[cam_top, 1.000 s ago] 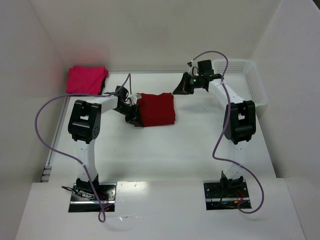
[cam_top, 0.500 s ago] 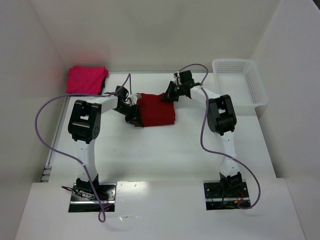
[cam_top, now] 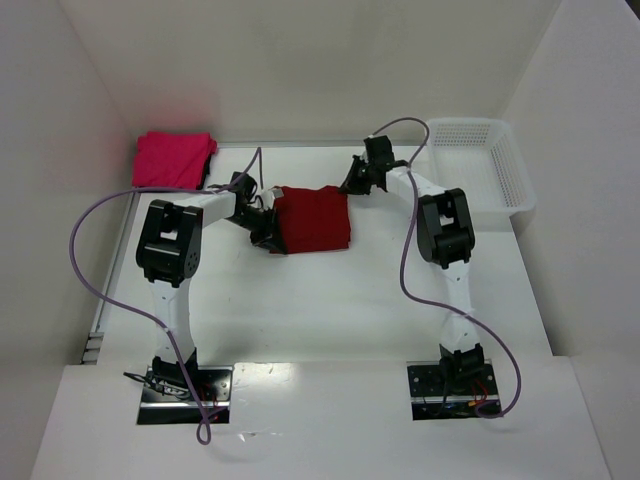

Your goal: Fold and stack the t-shirts

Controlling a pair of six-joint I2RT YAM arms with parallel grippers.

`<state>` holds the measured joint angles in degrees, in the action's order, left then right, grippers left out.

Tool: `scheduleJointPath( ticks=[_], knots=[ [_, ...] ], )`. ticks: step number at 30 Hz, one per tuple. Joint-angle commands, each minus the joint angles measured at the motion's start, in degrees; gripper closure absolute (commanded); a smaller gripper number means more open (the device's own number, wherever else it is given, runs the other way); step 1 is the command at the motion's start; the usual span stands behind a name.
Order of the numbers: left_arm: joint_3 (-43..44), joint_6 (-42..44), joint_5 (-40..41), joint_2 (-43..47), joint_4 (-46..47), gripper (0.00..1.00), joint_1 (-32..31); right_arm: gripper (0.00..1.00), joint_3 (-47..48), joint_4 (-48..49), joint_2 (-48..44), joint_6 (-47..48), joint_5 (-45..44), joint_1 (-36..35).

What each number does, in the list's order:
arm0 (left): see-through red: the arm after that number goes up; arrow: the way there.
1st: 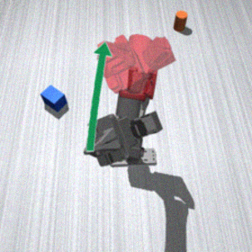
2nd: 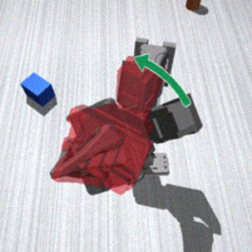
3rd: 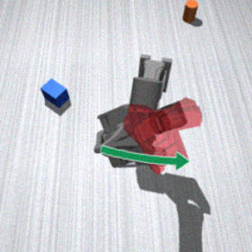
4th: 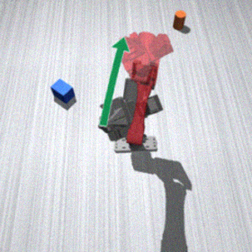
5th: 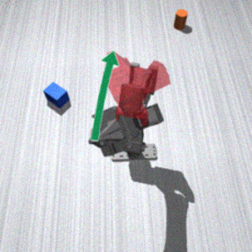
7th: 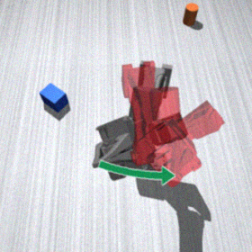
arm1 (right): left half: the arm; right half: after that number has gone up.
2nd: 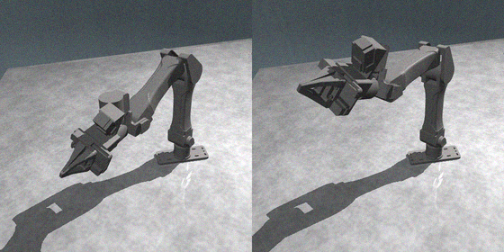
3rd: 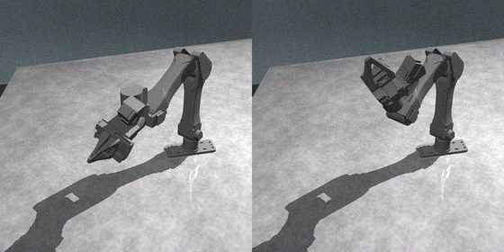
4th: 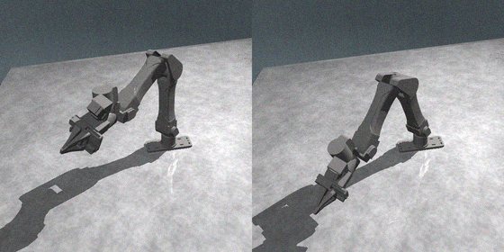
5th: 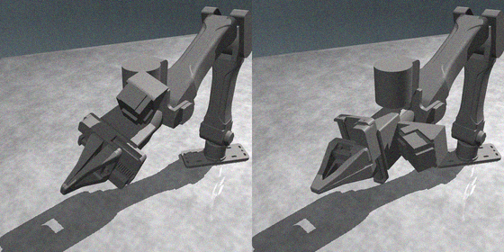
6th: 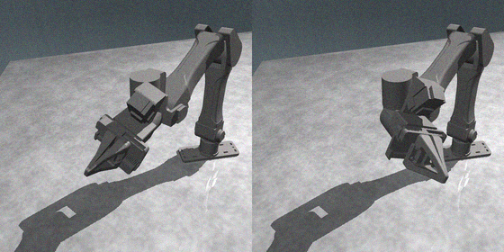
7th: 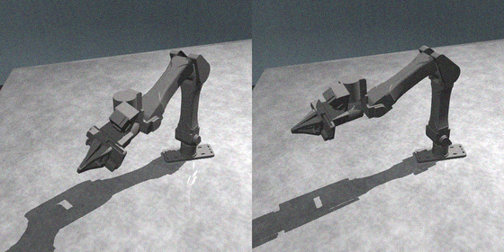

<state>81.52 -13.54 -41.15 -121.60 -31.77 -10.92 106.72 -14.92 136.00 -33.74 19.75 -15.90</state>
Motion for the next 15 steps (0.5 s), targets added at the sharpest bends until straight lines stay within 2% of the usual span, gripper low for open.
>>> scheduleJointPath(
  ticks=[1, 6, 11, 15],
  knots=[
    [-0.4, 1.4, 0.1, 0.9, 0.2, 0.95, 0.4, 1.0, 1.2, -3.5, -3.8, 4.7, -8.5, 1.7],
    [-0.4, 1.4, 0.1, 0.9, 0.2, 0.95, 0.4, 1.0, 1.2, -7.1, -5.0, 5.8, -12.3, 2.9],
    [-0.4, 1.9, 0.1, 1.5, 0.2, 0.95, 0.4, 1.0, 1.2, -6.6, -8.7, 6.4, -13.8, 2.9],
    [0.8, 1.9, -0.4, 2.7, -0.5, 0.95, 0.4, 1.0, 5.2, -6.1, -9.4, 3.4, -7.8, 2.9]
  ],
)
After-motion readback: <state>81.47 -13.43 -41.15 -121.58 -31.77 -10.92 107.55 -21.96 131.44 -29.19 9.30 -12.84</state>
